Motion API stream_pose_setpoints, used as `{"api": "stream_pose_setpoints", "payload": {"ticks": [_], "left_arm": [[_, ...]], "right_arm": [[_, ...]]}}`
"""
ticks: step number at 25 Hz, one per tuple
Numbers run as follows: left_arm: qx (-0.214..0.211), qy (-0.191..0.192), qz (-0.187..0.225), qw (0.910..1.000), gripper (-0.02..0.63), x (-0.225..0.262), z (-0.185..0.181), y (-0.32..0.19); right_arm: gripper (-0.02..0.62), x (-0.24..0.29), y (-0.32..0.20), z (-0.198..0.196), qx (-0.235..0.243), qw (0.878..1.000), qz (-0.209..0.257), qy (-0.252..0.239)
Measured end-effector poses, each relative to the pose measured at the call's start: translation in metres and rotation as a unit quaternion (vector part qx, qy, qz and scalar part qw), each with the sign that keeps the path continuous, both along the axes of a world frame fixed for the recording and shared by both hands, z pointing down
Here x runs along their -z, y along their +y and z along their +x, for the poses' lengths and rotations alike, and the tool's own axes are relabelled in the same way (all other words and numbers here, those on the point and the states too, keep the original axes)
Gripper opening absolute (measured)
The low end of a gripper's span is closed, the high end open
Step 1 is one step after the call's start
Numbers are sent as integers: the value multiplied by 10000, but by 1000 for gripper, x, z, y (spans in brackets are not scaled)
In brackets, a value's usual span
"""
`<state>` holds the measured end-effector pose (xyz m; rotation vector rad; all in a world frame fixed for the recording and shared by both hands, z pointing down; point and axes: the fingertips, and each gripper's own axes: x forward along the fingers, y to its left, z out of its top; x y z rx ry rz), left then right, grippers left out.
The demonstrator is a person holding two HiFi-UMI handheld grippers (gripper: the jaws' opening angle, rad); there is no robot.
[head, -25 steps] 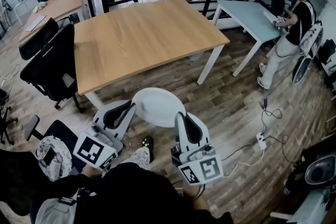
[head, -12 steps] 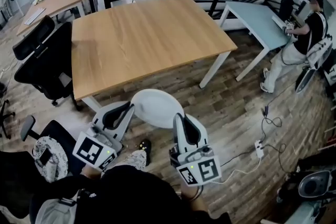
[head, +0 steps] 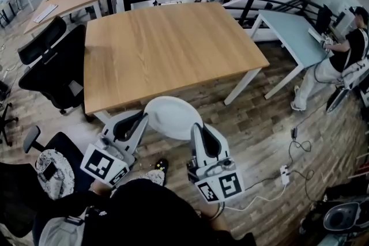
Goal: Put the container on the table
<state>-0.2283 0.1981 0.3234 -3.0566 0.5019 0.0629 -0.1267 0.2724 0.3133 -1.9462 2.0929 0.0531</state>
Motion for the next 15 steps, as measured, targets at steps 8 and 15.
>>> {"api": "stream_pose_setpoints", "payload": {"ticks": [8,15], "left_arm": [[-85,56,-67,9999,25,3,18,-21],[-282,182,-101,9994,25,8,44,-48]], "right_arm": [[32,4,-19,16,-82,9999,-55,16],[32,12,-43,39,-269,9995,-82,117]]}}
